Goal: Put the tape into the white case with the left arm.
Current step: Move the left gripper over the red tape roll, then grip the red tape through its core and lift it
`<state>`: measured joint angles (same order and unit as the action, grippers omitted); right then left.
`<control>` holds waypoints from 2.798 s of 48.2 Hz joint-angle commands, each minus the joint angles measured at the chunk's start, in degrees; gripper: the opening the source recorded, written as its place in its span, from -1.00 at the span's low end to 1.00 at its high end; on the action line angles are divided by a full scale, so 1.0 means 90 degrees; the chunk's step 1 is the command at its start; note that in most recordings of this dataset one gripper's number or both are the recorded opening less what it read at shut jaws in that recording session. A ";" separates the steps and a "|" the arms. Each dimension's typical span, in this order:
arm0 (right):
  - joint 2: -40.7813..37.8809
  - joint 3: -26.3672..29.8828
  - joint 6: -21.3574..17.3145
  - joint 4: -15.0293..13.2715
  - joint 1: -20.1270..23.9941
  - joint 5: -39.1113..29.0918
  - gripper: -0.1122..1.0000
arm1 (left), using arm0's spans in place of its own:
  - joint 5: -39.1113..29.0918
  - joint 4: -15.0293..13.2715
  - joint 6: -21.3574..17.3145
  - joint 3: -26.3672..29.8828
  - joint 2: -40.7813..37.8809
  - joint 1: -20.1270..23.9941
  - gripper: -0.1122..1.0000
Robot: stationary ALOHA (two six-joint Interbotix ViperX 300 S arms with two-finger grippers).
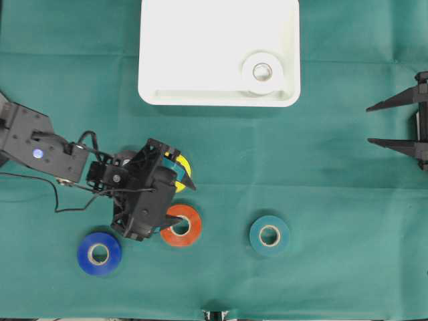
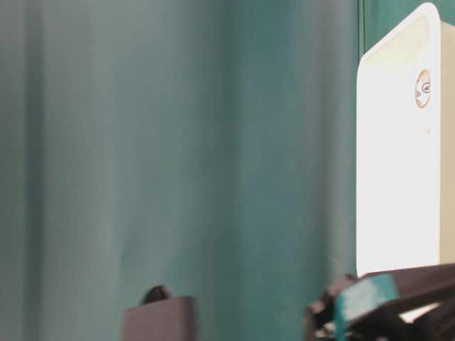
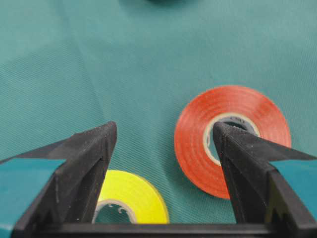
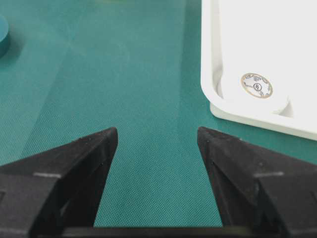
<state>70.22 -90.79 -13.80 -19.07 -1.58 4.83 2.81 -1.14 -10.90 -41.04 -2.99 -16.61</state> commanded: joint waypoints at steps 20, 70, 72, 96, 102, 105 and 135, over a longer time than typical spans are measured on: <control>-0.0039 0.0059 -0.0029 0.0000 -0.0010 0.0068 0.96 | 0.0010 -0.0020 -0.0010 0.0361 -0.0459 -0.0039 0.60; -0.0039 0.0039 -0.0645 -0.0010 -0.0010 0.0098 0.96 | -0.0078 -0.0020 -0.0010 0.0537 -0.0977 -0.0098 -0.32; -0.0039 0.0029 -0.0645 -0.0010 0.0000 0.0107 0.96 | -0.0137 -0.0020 -0.0010 0.0537 -0.0967 -0.0098 -0.31; -0.0039 0.0029 -0.0654 -0.0010 0.0000 0.0117 0.96 | -0.0566 -0.0020 0.0020 0.0537 -0.0352 -0.0146 -0.32; -0.0039 0.0029 -0.0645 -0.0010 0.0000 0.0107 0.96 | -0.0820 -0.0020 0.0000 0.0508 0.0029 -0.0146 -0.32; -0.0039 0.0020 -0.0654 -0.0010 -0.0010 0.0107 0.96 | -0.0967 -0.0020 -0.0010 0.0488 0.0225 -0.0117 -0.32; -0.0039 0.0029 -0.0654 -0.0020 -0.0010 0.0117 0.96 | -0.1533 0.0010 -0.0244 -0.0107 0.1572 0.1064 -0.32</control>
<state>70.22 -91.23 -19.60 -19.07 -1.58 5.27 -11.16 -1.14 -12.22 -42.19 8.96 -8.70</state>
